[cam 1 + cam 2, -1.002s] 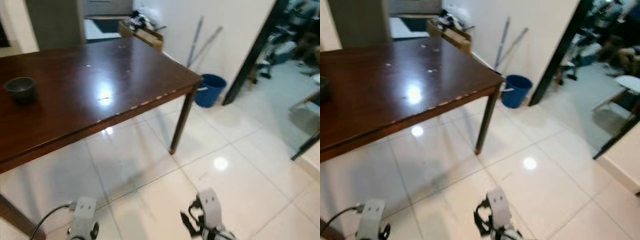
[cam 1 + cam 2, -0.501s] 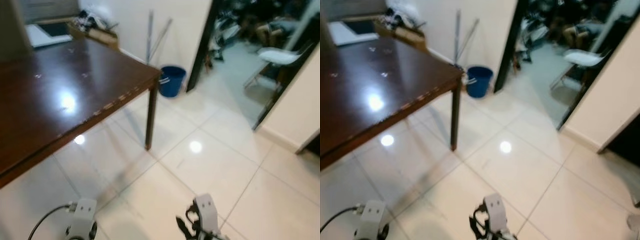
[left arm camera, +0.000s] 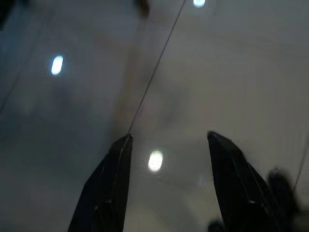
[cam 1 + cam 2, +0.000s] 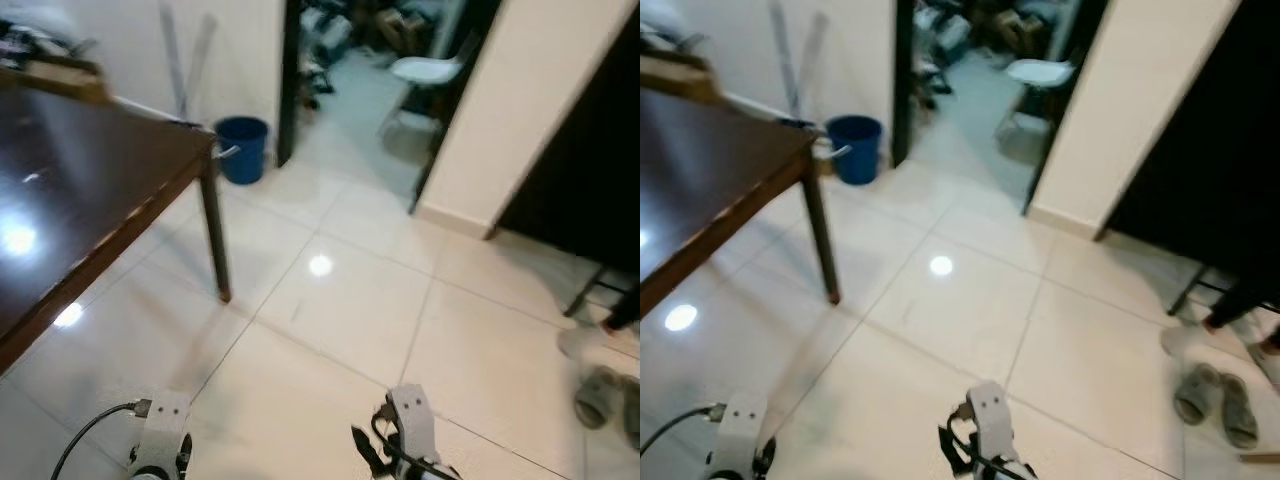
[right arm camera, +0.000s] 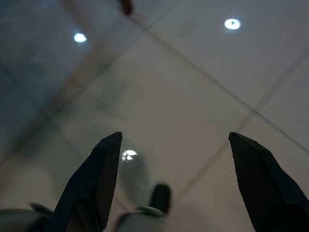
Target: Setting the table
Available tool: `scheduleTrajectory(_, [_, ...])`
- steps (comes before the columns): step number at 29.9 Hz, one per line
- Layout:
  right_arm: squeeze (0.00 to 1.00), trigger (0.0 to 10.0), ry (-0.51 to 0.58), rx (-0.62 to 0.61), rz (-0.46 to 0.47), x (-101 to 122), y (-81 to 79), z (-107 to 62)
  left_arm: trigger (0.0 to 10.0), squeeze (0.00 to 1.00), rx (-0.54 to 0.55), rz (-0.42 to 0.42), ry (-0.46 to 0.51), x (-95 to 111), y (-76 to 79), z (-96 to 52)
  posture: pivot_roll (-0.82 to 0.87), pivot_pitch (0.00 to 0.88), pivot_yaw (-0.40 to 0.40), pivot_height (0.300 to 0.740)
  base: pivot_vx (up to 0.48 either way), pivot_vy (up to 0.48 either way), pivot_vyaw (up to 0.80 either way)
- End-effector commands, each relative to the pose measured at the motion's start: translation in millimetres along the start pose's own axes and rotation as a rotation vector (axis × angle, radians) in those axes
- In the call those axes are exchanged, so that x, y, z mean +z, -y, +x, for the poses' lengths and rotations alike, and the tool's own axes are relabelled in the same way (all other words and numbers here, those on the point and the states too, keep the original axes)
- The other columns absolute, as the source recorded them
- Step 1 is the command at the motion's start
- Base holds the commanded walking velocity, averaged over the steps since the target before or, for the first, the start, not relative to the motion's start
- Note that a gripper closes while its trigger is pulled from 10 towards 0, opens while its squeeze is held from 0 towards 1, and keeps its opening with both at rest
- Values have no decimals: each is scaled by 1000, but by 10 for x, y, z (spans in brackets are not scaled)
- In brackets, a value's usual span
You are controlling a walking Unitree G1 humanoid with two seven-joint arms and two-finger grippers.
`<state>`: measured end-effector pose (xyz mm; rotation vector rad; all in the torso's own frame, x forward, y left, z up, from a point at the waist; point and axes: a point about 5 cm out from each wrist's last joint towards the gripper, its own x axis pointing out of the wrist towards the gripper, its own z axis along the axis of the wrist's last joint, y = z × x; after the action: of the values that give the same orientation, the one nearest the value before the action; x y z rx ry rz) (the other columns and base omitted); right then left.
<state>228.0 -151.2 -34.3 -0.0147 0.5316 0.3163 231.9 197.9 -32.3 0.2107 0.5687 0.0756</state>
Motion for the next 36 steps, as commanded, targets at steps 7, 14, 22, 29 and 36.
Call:
scheduleTrajectory(7, [0, 10000, -2, 0, 8, -27, -14, 7, 10000, 0, 4, 0, -54, -186, -20, -55, -9, 0, 19, 740, 0, 0, -746])
scheduleTrajectory(14, [0, 10000, -5, 1, 3, -35, -8, 9, 10000, 0, -2, -3, -51, -187, -8, -51, -12, 0, 19, 740, 0, 0, -745])
scheduleTrajectory(22, [0, 10000, -5, -1, 2, -38, -3, 12, 10000, 0, -4, -6, -48, -189, -2, -47, -12, 0, 18, 740, 0, 0, -748])
scheduleTrajectory(29, [0, 10000, -6, 0, 3, -40, -1, 14, 10000, 0, -3, -10, -48, -193, -4, -44, -11, 0, 18, 740, 0, 0, -747])
scheduleTrajectory(36, [0, 10000, -6, -1, 4, -43, -3, 15, 10000, 0, -3, -10, -48, -196, -5, -43, -11, 0, 19, 740, 0, 0, -746])
